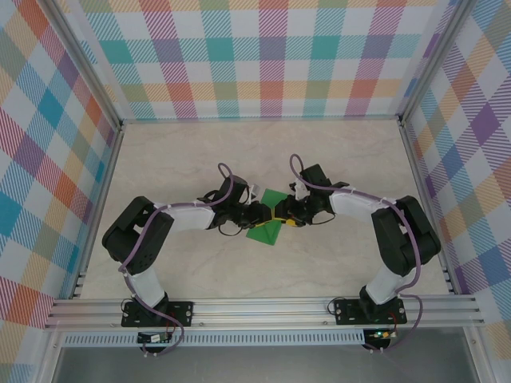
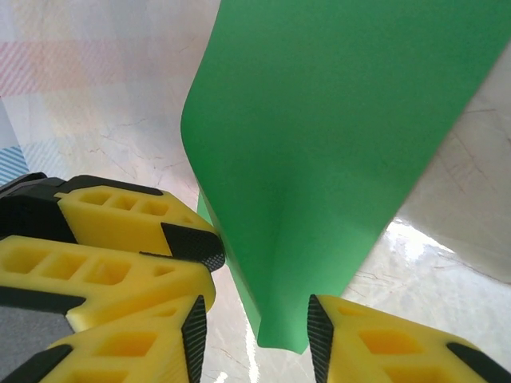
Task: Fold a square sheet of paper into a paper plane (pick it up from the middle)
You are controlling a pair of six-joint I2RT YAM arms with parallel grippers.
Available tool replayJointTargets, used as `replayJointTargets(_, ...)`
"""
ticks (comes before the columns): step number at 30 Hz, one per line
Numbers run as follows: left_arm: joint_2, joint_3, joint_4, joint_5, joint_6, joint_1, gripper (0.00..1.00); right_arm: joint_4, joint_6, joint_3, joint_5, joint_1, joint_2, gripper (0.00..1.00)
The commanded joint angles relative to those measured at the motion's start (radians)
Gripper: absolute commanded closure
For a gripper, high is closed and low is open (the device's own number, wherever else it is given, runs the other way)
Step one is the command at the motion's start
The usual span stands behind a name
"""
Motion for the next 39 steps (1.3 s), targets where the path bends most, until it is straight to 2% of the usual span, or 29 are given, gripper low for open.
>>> replayJointTargets(1, 0.019, -0.004, 0.005, -0.013, 0.0, -0.001, 0.76, 0.022, -0.01, 0.015, -0.046, -0.006, 0.028, 0.63)
replayJointTargets(5, 0.021, -0.003, 0.008, -0.009, 0.001, -0.001, 0.78, 0.041, -0.009, 0.018, -0.054, -0.005, 0.042, 0.72)
replayJointTargets(8, 0.019, -0.005, 0.013, -0.002, -0.001, -0.001, 0.79, 0.039, -0.012, 0.027, -0.041, -0.006, 0.055, 0.85)
replayJointTargets(11, 0.014, 0.001, 0.013, 0.008, -0.001, -0.001, 0.79, 0.014, -0.027, 0.039, -0.002, -0.006, 0.071, 0.89)
replayJointTargets(20, 0.028, 0.013, 0.024, 0.021, -0.001, -0.001, 0.8, -0.023, -0.047, 0.066, 0.053, -0.006, 0.108, 0.92)
replayJointTargets(39, 0.06, 0.032, 0.045, 0.02, -0.019, -0.003, 0.8, -0.059, -0.066, 0.086, 0.071, -0.006, 0.146, 0.91)
